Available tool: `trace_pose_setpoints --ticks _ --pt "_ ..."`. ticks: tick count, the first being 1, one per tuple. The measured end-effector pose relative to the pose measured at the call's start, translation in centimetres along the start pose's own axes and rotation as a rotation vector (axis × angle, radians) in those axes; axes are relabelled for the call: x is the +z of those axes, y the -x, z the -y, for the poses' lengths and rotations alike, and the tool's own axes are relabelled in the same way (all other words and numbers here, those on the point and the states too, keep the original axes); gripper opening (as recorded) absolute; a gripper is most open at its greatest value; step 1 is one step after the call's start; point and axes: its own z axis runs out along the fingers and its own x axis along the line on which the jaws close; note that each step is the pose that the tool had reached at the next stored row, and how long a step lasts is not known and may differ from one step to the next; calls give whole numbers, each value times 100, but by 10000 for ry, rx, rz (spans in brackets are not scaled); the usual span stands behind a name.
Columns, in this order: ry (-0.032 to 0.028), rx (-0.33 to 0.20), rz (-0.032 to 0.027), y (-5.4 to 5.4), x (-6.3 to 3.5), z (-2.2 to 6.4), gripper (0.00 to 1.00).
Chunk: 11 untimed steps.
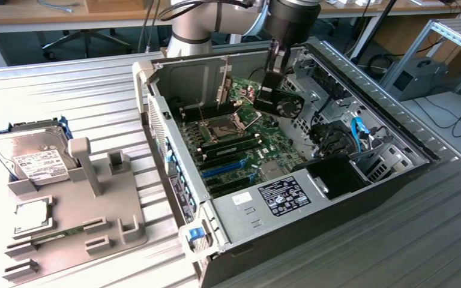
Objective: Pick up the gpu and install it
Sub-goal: 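Insert the gpu into the slot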
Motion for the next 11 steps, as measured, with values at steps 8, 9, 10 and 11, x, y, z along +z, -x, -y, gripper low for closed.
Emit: trace_pose_setpoints --ticks 8,9,10,11 --pt "-29 -1034 -17 0 2 0 26" --pt "-33 -1156 -19 0 2 0 26" --pt "-36 -1269 -21 0 2 0 26" --pt "-40 -1413 -23 0 2 0 26"
